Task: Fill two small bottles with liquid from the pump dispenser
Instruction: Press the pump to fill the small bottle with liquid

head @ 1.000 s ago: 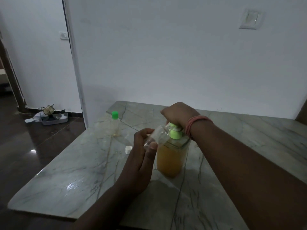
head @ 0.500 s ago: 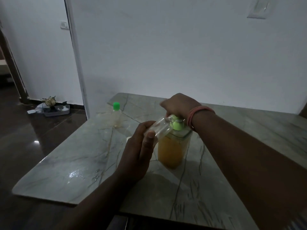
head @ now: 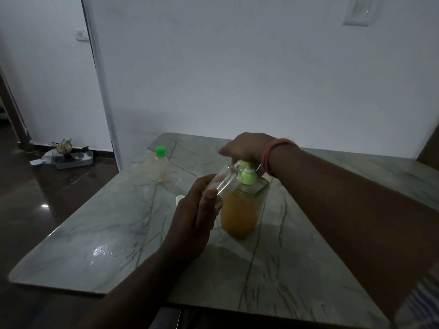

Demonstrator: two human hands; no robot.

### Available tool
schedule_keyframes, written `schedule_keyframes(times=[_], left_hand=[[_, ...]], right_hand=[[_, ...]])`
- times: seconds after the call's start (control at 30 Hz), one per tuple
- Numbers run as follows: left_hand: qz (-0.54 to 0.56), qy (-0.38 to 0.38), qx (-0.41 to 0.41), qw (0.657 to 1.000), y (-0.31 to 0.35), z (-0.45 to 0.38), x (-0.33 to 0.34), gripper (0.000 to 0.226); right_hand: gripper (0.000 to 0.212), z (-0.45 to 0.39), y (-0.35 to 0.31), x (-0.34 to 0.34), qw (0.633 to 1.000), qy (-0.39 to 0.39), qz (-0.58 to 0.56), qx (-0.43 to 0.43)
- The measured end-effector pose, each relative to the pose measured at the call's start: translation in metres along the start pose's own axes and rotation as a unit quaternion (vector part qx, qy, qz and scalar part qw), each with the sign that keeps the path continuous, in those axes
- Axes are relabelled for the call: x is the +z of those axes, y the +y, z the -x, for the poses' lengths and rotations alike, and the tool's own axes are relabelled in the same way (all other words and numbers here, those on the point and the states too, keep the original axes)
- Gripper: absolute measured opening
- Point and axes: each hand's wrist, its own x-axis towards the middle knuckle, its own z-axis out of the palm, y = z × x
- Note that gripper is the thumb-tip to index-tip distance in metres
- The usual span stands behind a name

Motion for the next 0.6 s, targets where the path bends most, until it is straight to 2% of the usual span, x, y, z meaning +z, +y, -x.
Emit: schedule_keyframes(times=[0.13,0.33,0.43,0.53,0.6], left_hand=[[-0.002,0.002,-0.003,1.000,-0.002,0.000,0.000,0.043],[0.004,0.007,0.011,1.000,-0.001,-0.001,0.000,0.054],[-0.008,0.007,0.015,1.000,-0.002,-0.002,0.001,0.049],[-0.006,0.012,0.016,1.000,-0.003,-0.002,0.000,0.035],[-0.008,0.014,0.008,1.000,-0.002,-0.003,0.000,0.035]], right_hand=[[0.051,0.008,0.002,0.003,1.000,0.001,-0.014,-0.003],[0.054,0.008,-0.001,-0.001,1.000,-0.002,-0.009,0.008],[0.059,0.003,0.005,0.001,0.999,0.001,-0.041,0.012],[0.038,0.002,0.003,0.005,1.000,-0.002,-0.001,0.014],[0.031,-0.001,0.000,0.002,0.999,0.015,0.035,0.007]])
